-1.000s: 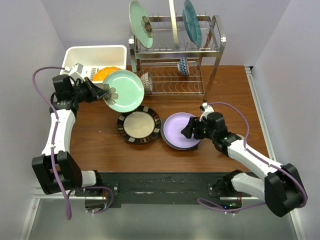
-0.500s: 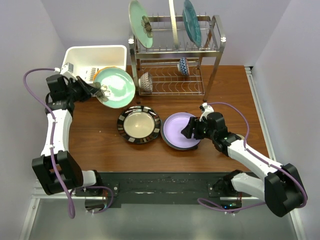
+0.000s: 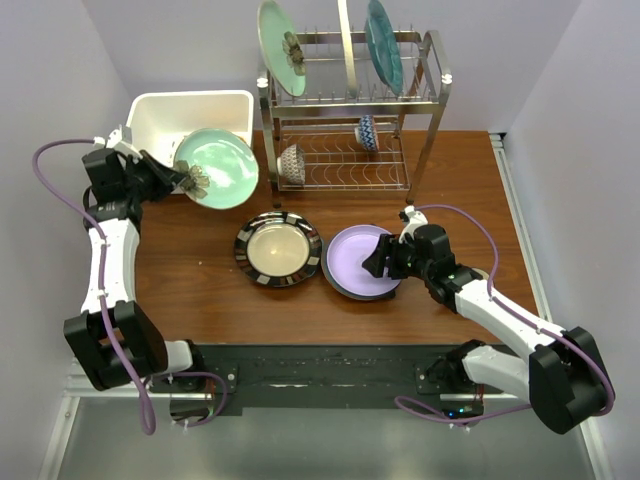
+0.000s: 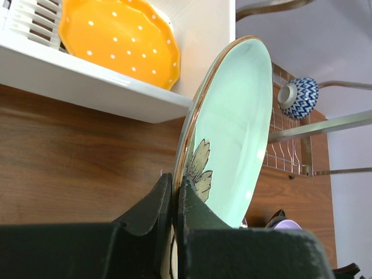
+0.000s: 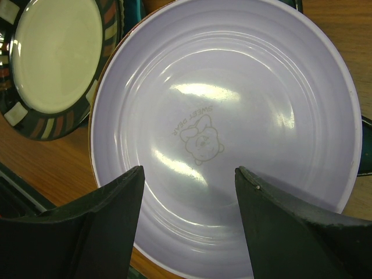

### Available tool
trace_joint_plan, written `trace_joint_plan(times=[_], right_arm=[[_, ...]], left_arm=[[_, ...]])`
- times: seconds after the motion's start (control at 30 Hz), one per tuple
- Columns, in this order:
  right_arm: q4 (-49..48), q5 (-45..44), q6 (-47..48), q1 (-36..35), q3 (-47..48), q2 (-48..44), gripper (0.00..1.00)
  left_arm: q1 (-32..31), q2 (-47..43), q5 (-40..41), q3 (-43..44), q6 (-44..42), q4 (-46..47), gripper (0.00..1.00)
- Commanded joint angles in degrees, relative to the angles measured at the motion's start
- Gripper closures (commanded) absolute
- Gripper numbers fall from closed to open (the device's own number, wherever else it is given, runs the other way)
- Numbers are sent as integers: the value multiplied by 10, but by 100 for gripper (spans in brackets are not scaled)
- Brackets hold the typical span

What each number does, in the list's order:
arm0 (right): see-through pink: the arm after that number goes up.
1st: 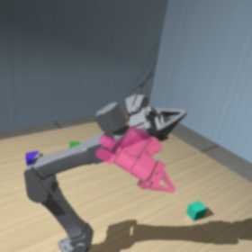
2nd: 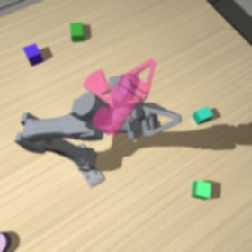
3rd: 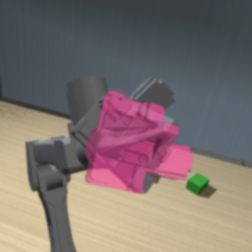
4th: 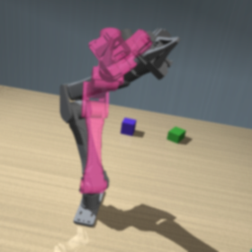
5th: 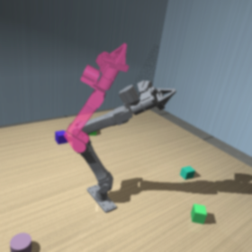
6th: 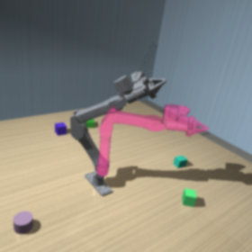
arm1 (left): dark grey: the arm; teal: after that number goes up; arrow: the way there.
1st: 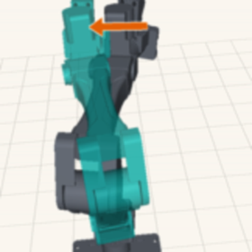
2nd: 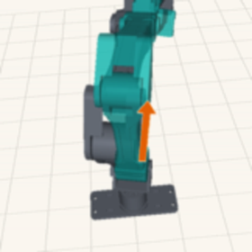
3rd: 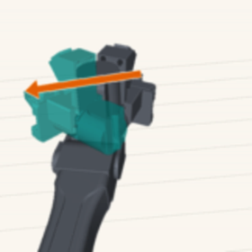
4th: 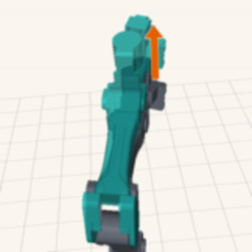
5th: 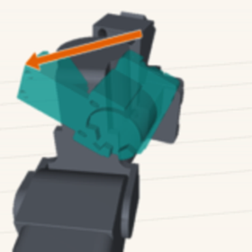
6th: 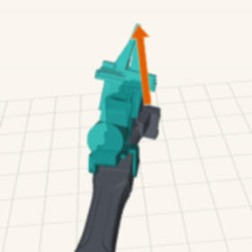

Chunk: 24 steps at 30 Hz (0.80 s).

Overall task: Place the plates into the plastic bin on the countertop
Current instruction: Place the plate in the plastic bin.

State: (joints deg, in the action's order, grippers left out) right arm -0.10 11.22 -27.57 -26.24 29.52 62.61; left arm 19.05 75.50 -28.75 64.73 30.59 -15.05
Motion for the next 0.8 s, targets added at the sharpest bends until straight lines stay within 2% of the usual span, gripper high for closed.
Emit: trace_joint_plan(times=[0.0,0.43,0.77], right_arm=[[-3,-6,3,-1,10,0,32],[-1,-1,9,-2,12,-5,31],[-1,-3,8,-1,11,2,31]], left_arm=[[10,-7,-29,52,52,103,100],[16,73,-20,101,105,163,100],[16,148,-6,177,146,186,100]])
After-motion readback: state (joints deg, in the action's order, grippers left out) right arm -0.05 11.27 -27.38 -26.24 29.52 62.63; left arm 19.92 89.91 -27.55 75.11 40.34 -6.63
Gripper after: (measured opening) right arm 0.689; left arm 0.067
